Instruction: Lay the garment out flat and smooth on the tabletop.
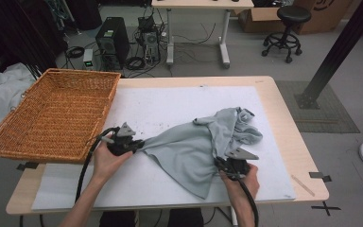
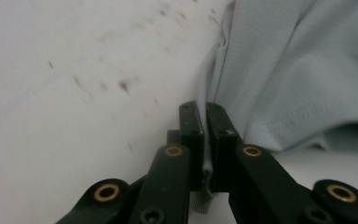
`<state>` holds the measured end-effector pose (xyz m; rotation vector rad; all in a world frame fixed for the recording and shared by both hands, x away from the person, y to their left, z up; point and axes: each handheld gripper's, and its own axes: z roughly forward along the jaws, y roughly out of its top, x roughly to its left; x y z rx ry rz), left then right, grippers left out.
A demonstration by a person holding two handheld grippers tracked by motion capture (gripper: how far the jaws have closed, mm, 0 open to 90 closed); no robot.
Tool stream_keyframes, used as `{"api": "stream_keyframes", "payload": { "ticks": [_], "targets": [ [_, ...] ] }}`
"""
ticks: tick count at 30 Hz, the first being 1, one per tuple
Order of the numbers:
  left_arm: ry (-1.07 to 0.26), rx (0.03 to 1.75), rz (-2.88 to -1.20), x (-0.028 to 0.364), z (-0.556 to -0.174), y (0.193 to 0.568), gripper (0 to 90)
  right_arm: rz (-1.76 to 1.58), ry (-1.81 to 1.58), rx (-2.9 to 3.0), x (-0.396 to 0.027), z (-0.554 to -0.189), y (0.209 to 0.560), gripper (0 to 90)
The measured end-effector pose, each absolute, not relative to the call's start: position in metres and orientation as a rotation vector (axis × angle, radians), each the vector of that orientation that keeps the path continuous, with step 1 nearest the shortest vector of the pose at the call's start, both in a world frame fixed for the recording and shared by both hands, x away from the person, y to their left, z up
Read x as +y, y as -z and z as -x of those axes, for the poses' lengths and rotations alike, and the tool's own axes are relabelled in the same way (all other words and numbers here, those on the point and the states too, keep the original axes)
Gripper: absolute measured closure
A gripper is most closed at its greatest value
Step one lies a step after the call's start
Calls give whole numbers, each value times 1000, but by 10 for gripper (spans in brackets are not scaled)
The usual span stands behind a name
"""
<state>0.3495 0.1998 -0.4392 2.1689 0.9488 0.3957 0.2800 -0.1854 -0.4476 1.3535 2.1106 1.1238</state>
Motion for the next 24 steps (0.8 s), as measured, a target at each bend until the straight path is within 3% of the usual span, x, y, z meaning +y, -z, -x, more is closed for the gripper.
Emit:
{"api": "stream_keyframes", "payload": {
  "ticks": [4, 5, 6, 7, 9, 10, 11, 12, 16, 22, 23, 24],
  "targets": [
    [-351, 928, -2145, 211, -328, 441, 865, -1419, -1119, 2114, -207, -264, 445, 838],
    [-335, 928, -2142, 211, -327, 441, 844, -1427, -1145, 2114, -213, -260, 443, 802],
    [-328, 931, -2136, 212, -327, 440, 795, -1430, -1159, 2109, -215, -259, 442, 764],
    [-349, 917, -2113, 213, -330, 434, 654, -1421, -1164, 2080, -218, -260, 439, 720],
    [-362, 901, -2071, 213, -332, 429, 532, -1408, -1174, 2058, -218, -263, 436, 676],
    [-377, 891, -1995, 212, -334, 421, 532, -1392, -1196, 2022, -217, -267, 433, 618],
    [-386, 882, -1978, 211, -335, 418, 476, -1338, -1231, 1967, -211, -277, 426, 567],
    [-404, 869, -1944, 209, -337, 412, 429, -1307, -1237, 1959, -206, -283, 423, 565],
    [-361, 826, -1940, 191, -350, 400, 346, -1172, -1226, 1995, -175, -318, 414, 540],
    [-292, 831, -2004, 175, -356, 401, 327, -1021, -1104, 2100, -142, -360, 420, 542],
    [-286, 830, -2007, 175, -356, 401, 362, -1000, -1080, 2139, -135, -370, 424, 545],
    [-284, 834, -2015, 175, -357, 403, 373, -951, -1038, 2157, -124, -378, 427, 593]
  ]
}}
